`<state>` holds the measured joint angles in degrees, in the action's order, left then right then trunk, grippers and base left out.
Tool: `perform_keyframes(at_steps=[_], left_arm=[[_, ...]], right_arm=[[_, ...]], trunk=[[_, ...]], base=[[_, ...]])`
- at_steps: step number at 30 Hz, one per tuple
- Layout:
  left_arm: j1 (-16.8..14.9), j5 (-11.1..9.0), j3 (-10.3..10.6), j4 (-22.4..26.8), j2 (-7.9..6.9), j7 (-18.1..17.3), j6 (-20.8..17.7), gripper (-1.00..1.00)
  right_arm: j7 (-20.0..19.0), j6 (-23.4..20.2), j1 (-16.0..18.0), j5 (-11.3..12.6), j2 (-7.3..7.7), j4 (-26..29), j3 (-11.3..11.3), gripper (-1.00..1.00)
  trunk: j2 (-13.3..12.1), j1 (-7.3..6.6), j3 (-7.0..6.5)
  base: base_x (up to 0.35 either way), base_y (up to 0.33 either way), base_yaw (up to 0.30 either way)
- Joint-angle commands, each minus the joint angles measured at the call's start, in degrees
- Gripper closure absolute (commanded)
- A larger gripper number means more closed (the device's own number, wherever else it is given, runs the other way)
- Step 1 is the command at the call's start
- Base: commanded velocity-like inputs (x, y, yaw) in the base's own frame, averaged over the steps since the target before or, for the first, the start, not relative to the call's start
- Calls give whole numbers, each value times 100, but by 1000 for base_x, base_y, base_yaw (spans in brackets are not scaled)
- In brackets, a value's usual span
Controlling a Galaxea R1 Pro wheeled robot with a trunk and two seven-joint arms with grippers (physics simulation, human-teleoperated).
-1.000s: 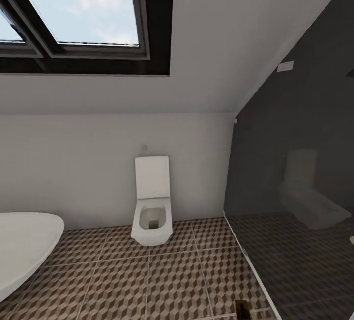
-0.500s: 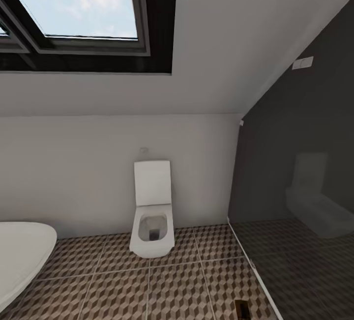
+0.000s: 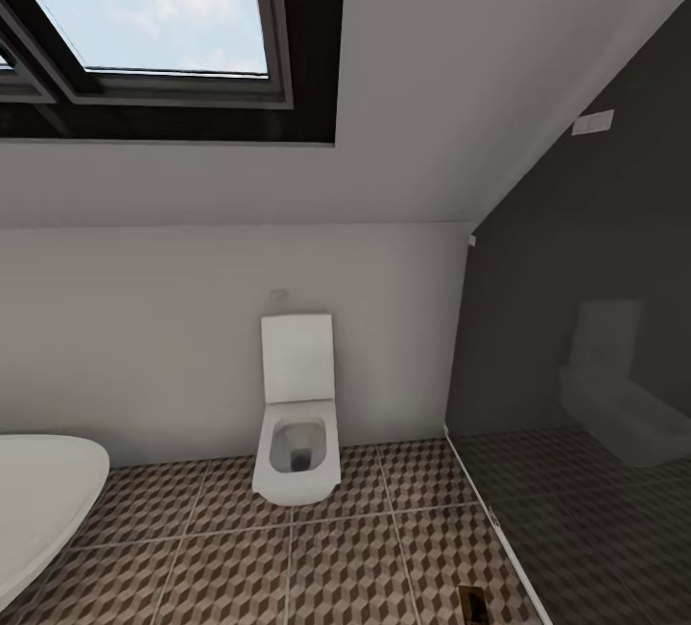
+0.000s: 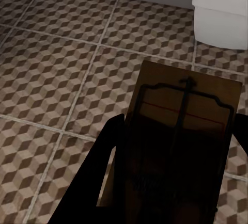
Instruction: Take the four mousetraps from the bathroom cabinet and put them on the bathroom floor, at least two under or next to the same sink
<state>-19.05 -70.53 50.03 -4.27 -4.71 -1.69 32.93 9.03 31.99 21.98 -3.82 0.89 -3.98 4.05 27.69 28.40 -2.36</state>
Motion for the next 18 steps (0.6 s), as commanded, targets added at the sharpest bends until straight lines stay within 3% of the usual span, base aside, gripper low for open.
perform_keyframes(at_steps=[1, 9, 18], left_arm=[[-2, -31, 41, -12, 4, 2, 12, 100], [-2, -31, 42, -12, 14, -4, 12, 100], [-2, -31, 41, -12, 5, 1, 12, 100]], right_arm=[[37, 26, 8, -20, -1, -23, 45, 100], [37, 22, 8, -20, -5, -23, 47, 100], [37, 20, 8, -24, -10, -23, 52, 100]], trunk=[[4, 2, 2], [4, 2, 2], [4, 2, 2]], base=[[0, 0, 15], [0, 0, 196], [0, 0, 20]])
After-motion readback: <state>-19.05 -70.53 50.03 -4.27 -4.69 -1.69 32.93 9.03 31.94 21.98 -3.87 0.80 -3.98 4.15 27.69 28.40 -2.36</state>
